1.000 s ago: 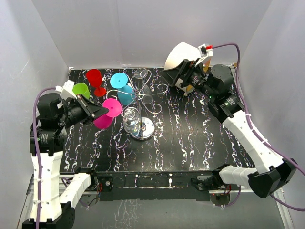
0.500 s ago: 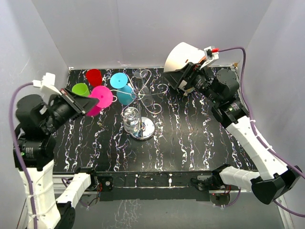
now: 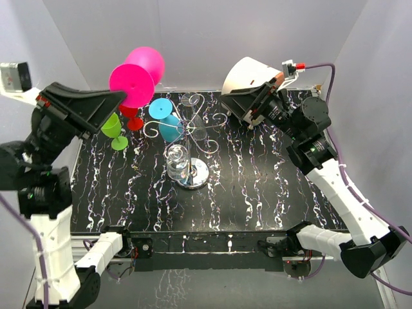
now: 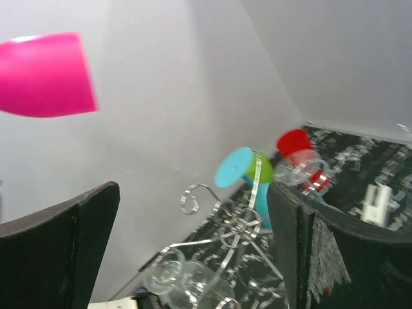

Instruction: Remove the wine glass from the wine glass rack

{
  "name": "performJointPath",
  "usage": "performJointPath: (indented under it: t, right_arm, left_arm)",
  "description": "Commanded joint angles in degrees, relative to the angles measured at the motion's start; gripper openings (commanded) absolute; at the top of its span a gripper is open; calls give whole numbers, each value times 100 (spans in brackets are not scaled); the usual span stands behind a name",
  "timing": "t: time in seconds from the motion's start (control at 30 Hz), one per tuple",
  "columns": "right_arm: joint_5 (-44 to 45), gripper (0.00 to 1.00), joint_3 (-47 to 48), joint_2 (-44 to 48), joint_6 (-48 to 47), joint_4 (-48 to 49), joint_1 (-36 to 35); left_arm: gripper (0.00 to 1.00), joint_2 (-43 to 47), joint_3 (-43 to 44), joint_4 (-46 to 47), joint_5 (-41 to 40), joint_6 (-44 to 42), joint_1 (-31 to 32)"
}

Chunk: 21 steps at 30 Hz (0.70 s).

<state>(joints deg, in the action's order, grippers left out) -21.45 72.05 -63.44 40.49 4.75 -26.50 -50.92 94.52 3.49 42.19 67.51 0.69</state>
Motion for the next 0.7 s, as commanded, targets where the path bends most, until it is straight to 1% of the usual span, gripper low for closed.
performJointPath:
  t: [0.0,0.17,0.2,0.27,0.37,0.43,0.67]
  right_arm:
    - [-1038,98,-138,-177,1103,1992,13]
    - [-1648,98,-234,-689,2240,3928,13]
    - [-1712,98,-228,-801,2410,4184,13]
    - [-1773,95,-175,-999,2704,4477,13]
    - [-1849,90,-99,-1325,3072,4908,13]
    - [-1854,89,-77,-1454,3219,5110,7]
    - [-1785,89,115,-1738,3500,5430,-40]
  left_arm:
    - [0,-498,-743,3266,634,2357,31]
    - [0,-668,-1610,5278,466,3913,85]
    - [0,-678,-1842,5664,390,4206,87]
    - [0,-687,-2113,6078,314,4508,89]
    - [0,-611,-2339,6218,323,4607,92]
    - [0,-569,-2389,6185,326,4605,98]
    - [0,-547,-2612,6239,320,4679,155]
